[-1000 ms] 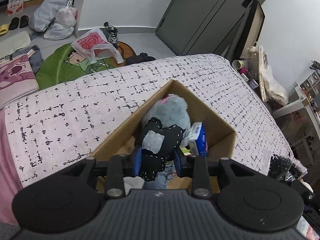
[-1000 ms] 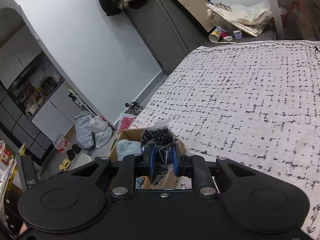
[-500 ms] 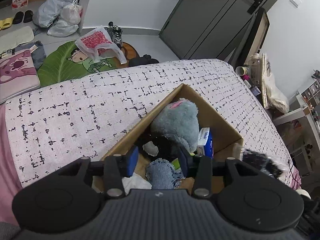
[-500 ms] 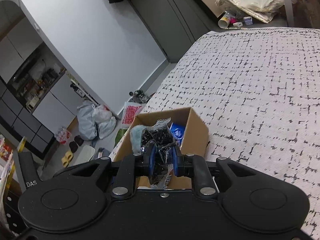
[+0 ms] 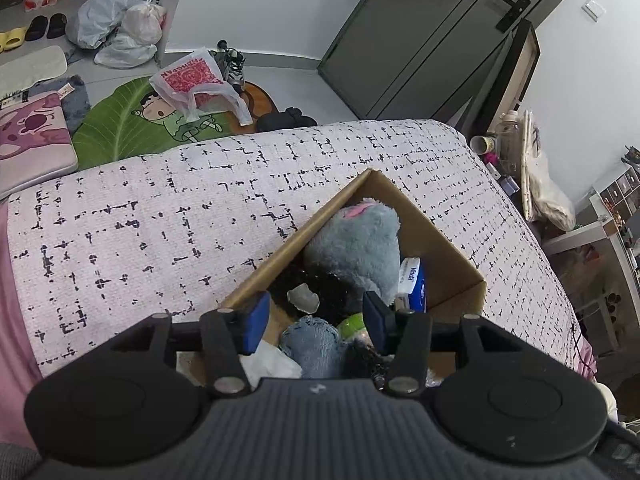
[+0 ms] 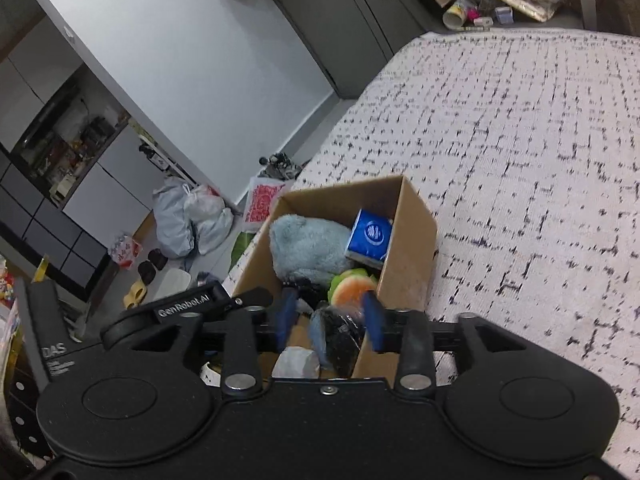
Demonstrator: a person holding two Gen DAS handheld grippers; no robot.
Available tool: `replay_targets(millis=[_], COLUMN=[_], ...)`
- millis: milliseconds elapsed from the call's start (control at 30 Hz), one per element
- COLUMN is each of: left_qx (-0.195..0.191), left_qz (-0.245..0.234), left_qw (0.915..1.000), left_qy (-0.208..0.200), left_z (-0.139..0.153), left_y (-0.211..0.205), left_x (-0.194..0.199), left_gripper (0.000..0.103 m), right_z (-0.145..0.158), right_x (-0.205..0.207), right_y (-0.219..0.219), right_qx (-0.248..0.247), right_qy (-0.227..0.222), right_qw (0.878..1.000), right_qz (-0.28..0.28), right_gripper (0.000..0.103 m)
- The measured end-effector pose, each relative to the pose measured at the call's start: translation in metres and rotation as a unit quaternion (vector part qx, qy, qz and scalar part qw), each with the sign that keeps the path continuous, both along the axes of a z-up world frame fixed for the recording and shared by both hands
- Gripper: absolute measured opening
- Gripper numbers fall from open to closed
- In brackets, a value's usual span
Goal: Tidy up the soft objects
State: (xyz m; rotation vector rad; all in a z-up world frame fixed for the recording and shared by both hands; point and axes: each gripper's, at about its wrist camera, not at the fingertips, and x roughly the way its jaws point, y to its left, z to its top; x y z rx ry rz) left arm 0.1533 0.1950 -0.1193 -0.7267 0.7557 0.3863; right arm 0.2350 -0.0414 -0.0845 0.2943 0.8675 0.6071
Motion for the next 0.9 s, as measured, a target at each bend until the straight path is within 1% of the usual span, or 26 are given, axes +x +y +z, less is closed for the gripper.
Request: replay_targets(millis=[133,233,333,367,433,467,533,567,633,667,733,800,900], left_qx=[0.007,0.03,0.056,0.058,0.058,0.06,0.071,0.077,0.084,0.086,0.091,0.099,0.111], left_qz=[-0.011,-0.04,-0.065,-0.071,-0.083,-0.087,-0.098,-0.104,-0.117,-0.122,-0.129,-0.135,-0.141], left_qw=[0.9999,0.9986,0.9962,0.9957,0.9947,0.9942,0.9924,0.9913,0.9893,0.9885,0.9873,0.9858,0.9837], left_qy=[0.01,0.016,0.017,0.018,0.02,0.021,0.022,0.022,0.023,0.022,0.017,0.01,0.004], left_z=[0.001,0.008,0.017,0.019,0.024,0.026,0.032,0.036,0.043,0.047,0.055,0.064,0.075], left_y=[-0.004,-0.016,-0.031,-0.035,-0.043,-0.048,-0.058,-0.063,-0.073,-0.077,-0.085,-0.092,-0.103], left_x=[0.005,0.01,0.012,0.012,0.011,0.011,0.009,0.009,0.007,0.006,0.003,-0.002,-0.008], left_gripper=[0.05,0.05,0.051,0.052,0.062,0.064,0.072,0.073,0.078,0.08,0.083,0.085,0.091], right_z=[0.012,0.018,0.023,0.025,0.028,0.03,0.032,0.034,0.037,0.038,0.041,0.043,0.045], right_x=[-0.002,-0.004,-0.008,-0.009,-0.012,-0.013,-0.015,-0.017,-0.021,-0.023,-0.028,-0.033,-0.041], right_y=[-0.011,-0.025,-0.038,-0.043,-0.055,-0.062,-0.076,-0.082,-0.095,-0.101,-0.112,-0.122,-0.136], right_qx=[0.0,-0.002,-0.01,-0.012,-0.015,-0.014,-0.018,-0.016,-0.016,-0.016,-0.016,-0.014,-0.011], right_qy=[-0.011,-0.01,-0.017,-0.021,-0.025,-0.025,-0.027,-0.028,-0.033,-0.037,-0.045,-0.051,-0.056], right_qw=[1.0,1.0,0.999,0.999,0.998,0.998,0.997,0.997,0.995,0.995,0.994,0.993,0.992], right_qz=[-0.008,-0.02,-0.031,-0.036,-0.048,-0.054,-0.07,-0.076,-0.087,-0.092,-0.101,-0.108,-0.115], right_gripper=[0.047,0.047,0.05,0.052,0.056,0.058,0.059,0.062,0.069,0.075,0.081,0.084,0.09])
